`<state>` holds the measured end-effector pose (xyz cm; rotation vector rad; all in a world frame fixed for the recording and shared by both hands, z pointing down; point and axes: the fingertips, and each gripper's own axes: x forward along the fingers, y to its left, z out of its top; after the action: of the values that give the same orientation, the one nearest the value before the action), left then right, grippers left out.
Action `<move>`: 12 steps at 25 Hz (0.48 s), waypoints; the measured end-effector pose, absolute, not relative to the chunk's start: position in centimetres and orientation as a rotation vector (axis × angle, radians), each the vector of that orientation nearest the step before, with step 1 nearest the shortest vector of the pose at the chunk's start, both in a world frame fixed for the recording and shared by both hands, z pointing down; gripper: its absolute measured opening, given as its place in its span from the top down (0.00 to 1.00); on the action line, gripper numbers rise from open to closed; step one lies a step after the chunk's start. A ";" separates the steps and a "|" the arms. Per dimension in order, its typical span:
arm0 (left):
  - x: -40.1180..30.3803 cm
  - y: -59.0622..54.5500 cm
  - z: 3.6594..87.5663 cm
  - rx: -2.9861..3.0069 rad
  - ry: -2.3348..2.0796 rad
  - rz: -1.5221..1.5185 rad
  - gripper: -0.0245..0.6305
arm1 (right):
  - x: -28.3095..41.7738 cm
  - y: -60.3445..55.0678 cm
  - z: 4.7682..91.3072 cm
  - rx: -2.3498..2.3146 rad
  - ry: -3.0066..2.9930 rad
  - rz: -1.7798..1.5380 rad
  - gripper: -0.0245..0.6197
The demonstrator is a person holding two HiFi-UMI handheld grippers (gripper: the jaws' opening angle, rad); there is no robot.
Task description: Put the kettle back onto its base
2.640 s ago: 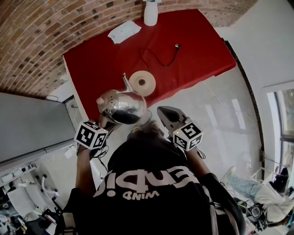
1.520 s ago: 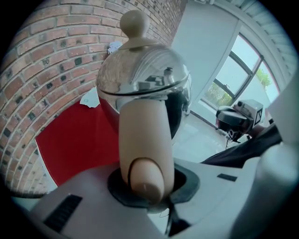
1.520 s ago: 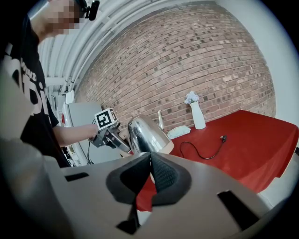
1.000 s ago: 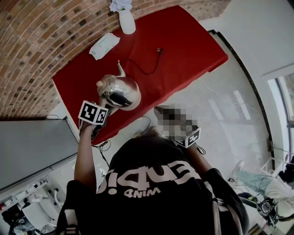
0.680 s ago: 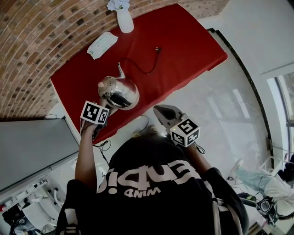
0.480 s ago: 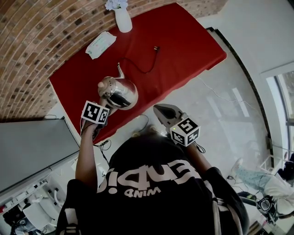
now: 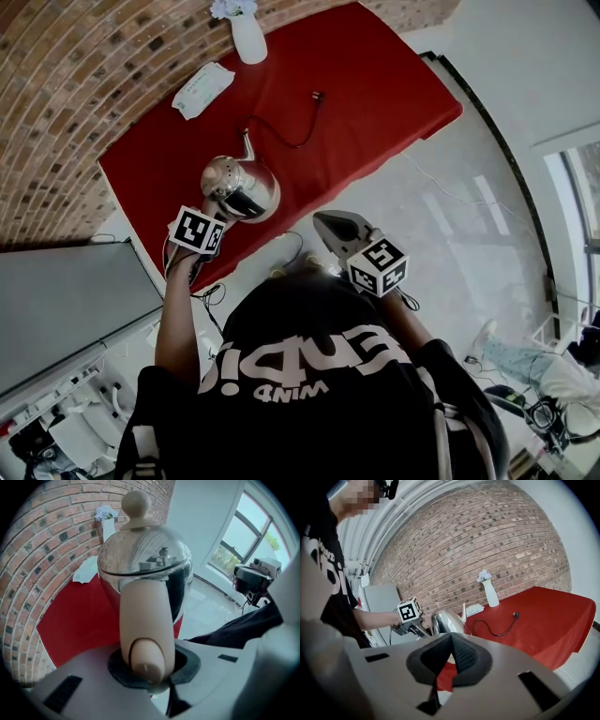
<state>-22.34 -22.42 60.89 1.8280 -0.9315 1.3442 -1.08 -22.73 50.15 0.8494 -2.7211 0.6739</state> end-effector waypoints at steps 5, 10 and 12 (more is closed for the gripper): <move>-22.1 -22.3 60.9 1.831 -0.934 1.396 0.88 | -0.9 -22.7 50.1 0.845 -2.721 0.676 0.93; -21.9 -22.4 61.2 1.833 -0.936 1.472 0.88 | -0.9 -22.5 50.3 0.847 -2.720 0.679 0.93; -21.8 -22.4 61.3 1.833 -0.936 1.489 0.88 | -0.9 -22.4 50.4 0.849 -2.719 0.681 0.93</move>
<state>-21.84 -22.36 61.30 1.8328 -0.9356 1.4893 -0.89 -22.36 50.38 0.8491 -2.7186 0.6814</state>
